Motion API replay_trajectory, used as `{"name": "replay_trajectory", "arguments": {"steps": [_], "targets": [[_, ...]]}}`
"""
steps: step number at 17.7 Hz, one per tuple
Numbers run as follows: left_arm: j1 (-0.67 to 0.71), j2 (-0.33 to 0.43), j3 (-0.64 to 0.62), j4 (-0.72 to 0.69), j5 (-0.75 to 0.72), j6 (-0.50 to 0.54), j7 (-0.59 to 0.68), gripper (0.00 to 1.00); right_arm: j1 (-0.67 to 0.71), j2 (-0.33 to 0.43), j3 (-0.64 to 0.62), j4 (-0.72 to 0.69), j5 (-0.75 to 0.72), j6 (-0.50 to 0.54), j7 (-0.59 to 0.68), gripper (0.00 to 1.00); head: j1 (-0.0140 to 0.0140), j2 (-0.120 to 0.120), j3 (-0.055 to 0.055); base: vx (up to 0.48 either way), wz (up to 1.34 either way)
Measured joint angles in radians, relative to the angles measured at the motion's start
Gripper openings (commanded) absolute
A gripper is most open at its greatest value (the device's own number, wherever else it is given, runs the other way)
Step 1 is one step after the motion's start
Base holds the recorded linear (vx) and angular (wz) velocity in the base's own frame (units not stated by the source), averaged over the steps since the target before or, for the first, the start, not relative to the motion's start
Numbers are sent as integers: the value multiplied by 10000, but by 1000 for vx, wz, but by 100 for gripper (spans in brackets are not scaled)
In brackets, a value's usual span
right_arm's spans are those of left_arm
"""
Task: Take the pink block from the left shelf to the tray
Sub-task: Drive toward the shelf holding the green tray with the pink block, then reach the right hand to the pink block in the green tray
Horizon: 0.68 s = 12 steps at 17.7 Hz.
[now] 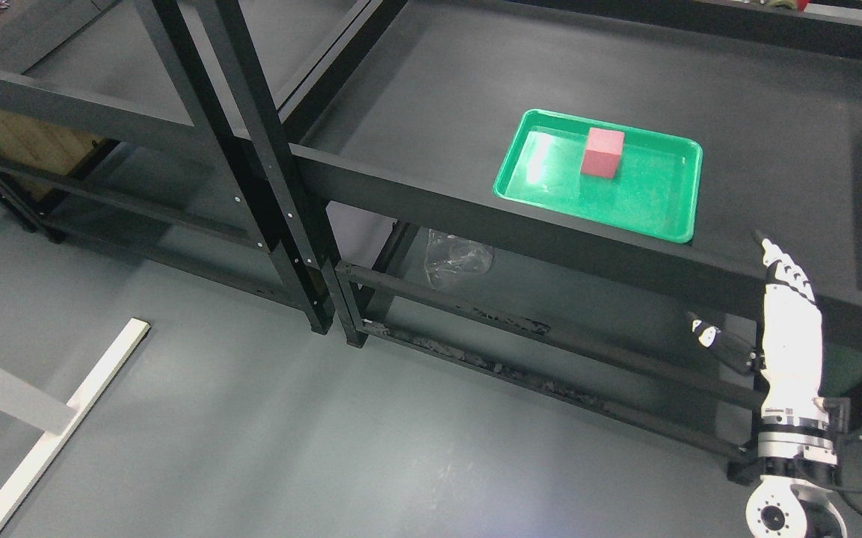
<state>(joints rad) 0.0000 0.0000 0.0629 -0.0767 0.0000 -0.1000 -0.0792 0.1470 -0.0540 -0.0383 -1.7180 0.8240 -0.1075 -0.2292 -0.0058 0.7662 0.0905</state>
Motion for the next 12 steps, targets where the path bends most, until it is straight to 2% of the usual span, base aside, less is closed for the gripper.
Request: {"name": "replay_trajectory", "arguments": {"steps": [8,12], "targets": [[1,0,0,0,0,44,0,100,-15,52,185,11,1,-12,93,100,0,0,0,276,169],[1,0,0,0,0,2,0,100,6,56,250,37,5,218,790,100,0,0,0,264,86]]}}
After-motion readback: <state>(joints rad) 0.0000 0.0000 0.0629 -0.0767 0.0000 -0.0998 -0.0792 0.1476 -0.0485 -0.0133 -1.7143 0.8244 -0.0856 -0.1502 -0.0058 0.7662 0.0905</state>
